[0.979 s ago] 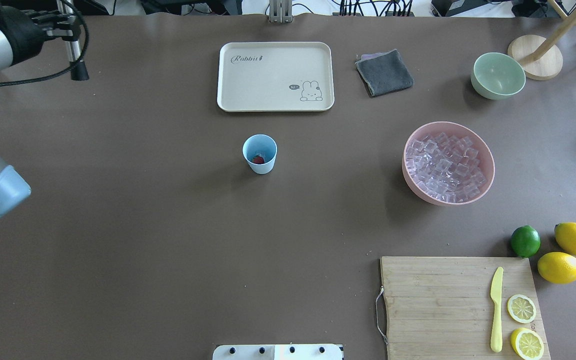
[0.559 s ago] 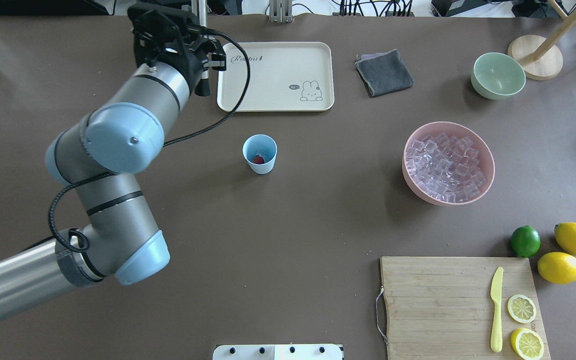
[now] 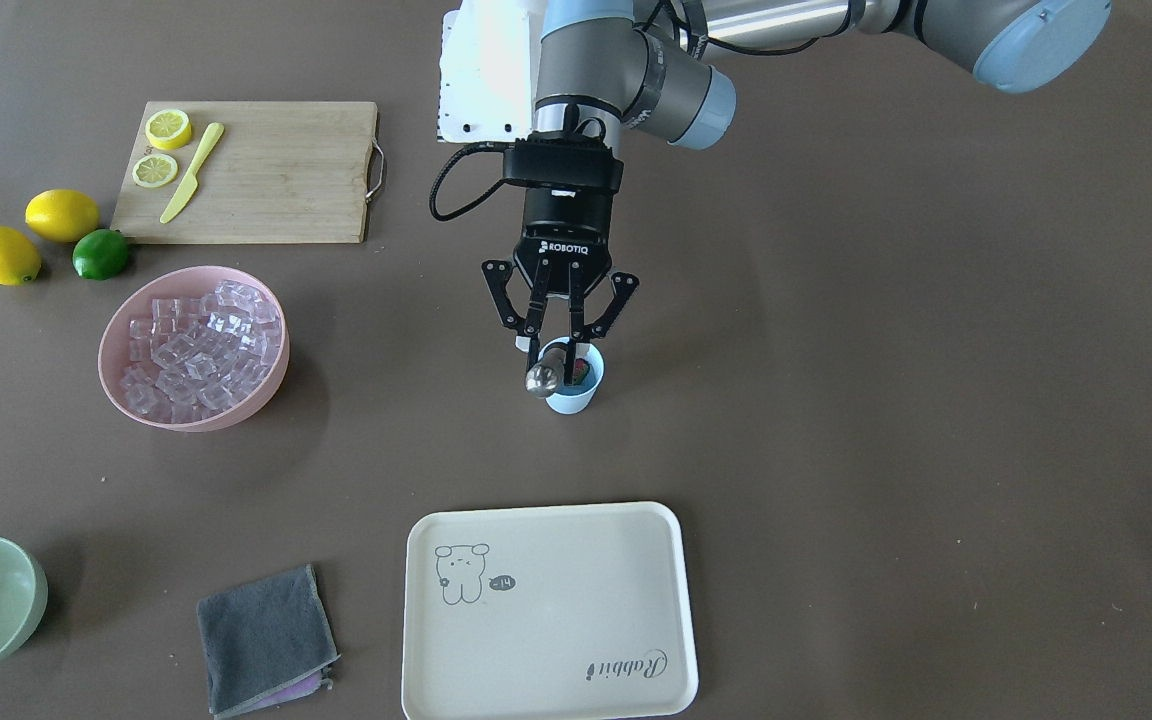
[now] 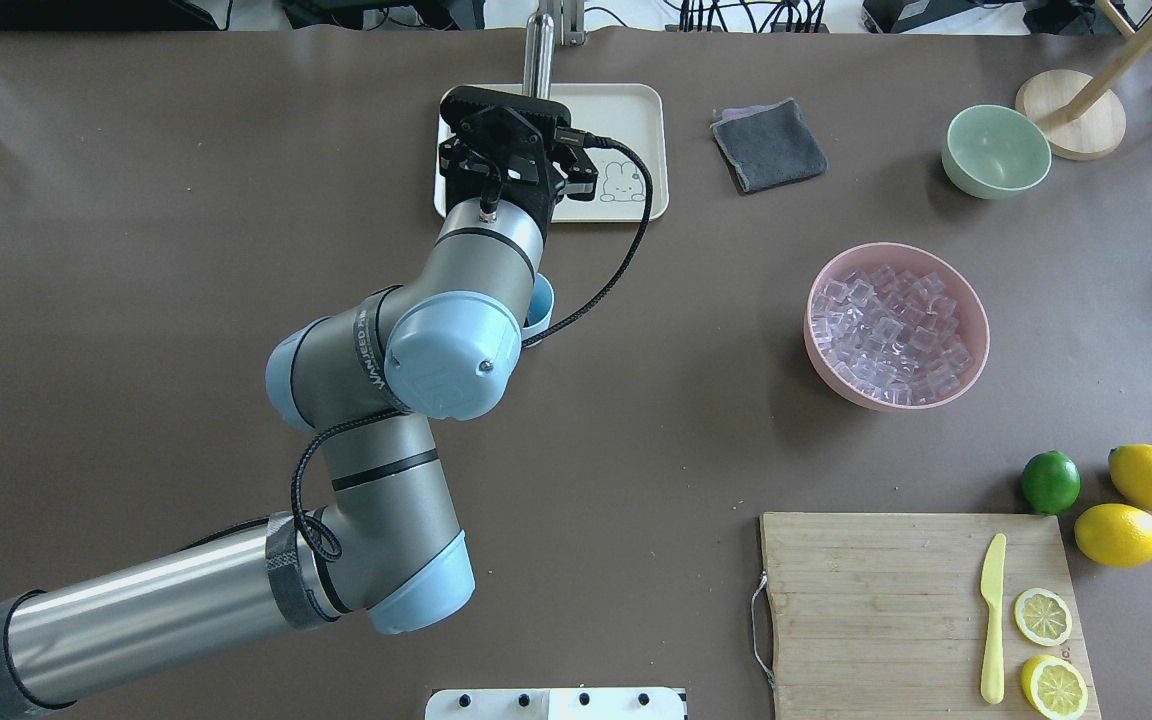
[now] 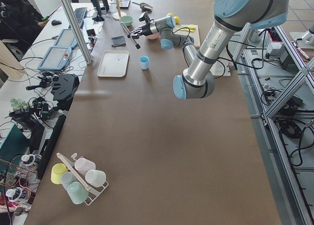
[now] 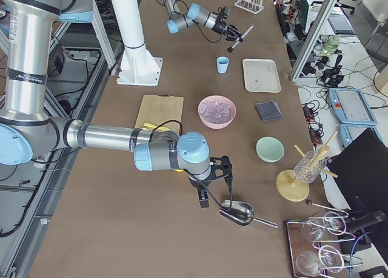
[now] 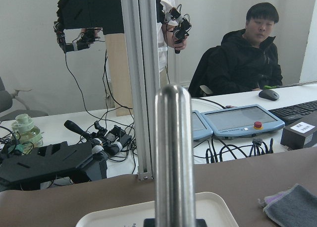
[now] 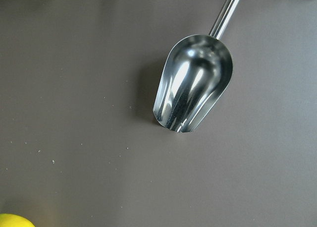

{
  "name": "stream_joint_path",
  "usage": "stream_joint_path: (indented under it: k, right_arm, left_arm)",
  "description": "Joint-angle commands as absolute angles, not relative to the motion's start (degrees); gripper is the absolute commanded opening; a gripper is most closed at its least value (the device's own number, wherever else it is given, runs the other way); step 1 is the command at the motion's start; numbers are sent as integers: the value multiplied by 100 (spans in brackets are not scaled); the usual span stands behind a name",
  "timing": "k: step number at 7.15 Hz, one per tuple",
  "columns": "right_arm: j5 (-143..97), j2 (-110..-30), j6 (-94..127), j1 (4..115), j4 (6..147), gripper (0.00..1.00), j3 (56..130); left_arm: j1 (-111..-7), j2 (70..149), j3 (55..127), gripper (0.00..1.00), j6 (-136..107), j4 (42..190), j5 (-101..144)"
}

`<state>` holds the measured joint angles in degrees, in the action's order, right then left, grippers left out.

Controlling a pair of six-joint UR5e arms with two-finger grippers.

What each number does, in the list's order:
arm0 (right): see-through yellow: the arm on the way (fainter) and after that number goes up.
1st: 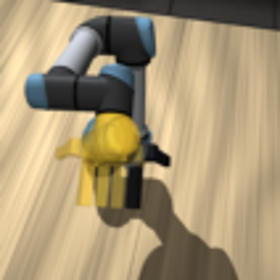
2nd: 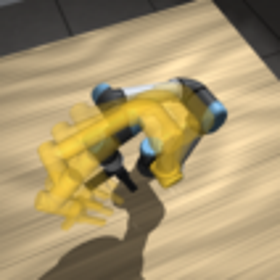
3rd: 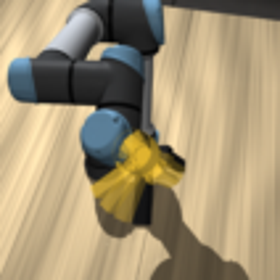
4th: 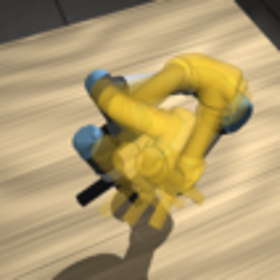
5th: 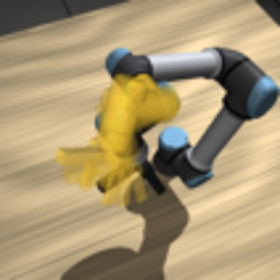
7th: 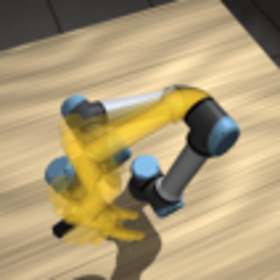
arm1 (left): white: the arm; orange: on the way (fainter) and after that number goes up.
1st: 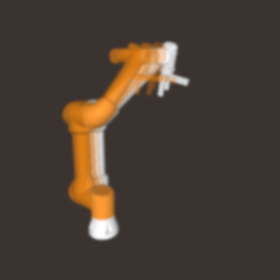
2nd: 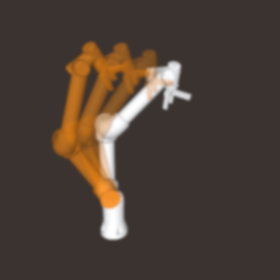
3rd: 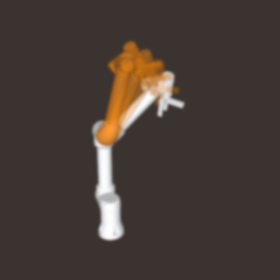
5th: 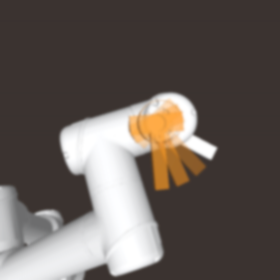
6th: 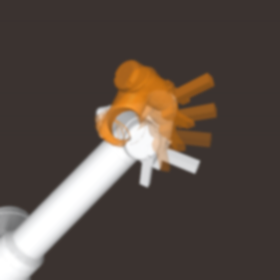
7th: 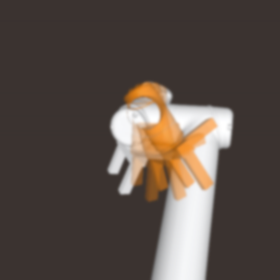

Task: Mash ice and strawberries in cup
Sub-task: 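Carry the pestle rod with the left gripper above the blue cup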

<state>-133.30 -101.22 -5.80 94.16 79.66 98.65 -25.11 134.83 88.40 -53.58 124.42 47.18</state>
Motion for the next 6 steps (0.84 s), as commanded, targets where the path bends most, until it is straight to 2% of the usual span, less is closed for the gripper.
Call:
stream_joint_path:
  k: [1, 2, 6]
  right_arm:
    - [-13307, -10134, -589, 9431, 7963, 100, 9835]
    - [-13359, -10177, -580, 9457, 7963, 100, 9878]
    - [-13386, -10248, -571, 9519, 7972, 100, 9870]
  left_arm:
    - [-2478, 13325, 8431, 26, -5624, 13660, 4685]
    - [-2479, 12950, 8429, 26, -5599, 14102, 4685]
    - [-2127, 13052, 8403, 26, -5555, 14168, 4289]
